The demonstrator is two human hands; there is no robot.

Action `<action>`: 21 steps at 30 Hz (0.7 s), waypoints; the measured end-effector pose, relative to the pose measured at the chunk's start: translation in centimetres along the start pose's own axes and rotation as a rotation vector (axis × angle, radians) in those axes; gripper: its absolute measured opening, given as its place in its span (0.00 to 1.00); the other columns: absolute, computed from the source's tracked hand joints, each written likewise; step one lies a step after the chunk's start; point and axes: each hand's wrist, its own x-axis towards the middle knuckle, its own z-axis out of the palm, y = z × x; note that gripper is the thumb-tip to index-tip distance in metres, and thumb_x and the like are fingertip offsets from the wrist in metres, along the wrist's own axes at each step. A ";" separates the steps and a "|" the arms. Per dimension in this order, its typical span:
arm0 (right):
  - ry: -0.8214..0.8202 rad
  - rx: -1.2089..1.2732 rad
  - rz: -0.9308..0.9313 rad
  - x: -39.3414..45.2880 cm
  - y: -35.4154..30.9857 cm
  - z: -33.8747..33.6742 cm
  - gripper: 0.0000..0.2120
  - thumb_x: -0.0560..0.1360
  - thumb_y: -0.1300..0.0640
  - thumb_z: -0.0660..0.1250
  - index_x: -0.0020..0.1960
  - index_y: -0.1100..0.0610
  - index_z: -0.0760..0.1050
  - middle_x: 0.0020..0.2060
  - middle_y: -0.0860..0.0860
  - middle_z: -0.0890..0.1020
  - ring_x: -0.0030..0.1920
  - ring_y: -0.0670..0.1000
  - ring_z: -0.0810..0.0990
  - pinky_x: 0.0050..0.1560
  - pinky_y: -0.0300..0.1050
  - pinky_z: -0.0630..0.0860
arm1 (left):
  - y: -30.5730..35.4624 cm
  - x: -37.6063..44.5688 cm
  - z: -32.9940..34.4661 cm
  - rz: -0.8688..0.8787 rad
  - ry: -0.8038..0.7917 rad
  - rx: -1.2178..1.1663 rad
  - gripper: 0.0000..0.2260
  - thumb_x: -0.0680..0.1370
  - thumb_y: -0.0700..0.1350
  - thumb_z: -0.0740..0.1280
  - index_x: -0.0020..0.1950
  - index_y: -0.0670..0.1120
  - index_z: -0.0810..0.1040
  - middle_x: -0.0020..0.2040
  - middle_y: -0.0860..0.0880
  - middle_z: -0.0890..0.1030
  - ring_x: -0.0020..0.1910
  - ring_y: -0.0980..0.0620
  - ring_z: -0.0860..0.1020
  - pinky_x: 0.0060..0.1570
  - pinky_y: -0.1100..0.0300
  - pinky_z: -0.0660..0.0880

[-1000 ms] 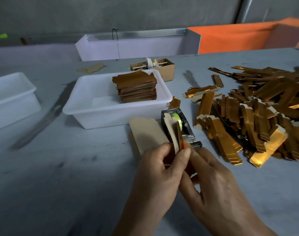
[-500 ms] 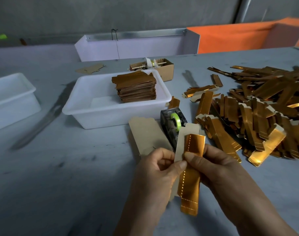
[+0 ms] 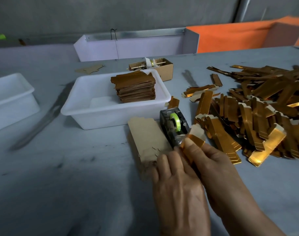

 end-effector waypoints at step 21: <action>0.198 -0.567 -0.197 4.1 -1.5 -3.8 0.06 0.75 0.49 0.65 0.40 0.45 0.76 0.39 0.41 0.78 0.41 0.43 0.75 0.36 0.41 0.69 | -4.6 1.7 0.2 -0.665 -0.033 -1.351 0.03 0.75 0.41 0.69 0.47 0.43 0.81 0.45 0.38 0.83 0.45 0.41 0.79 0.50 0.45 0.78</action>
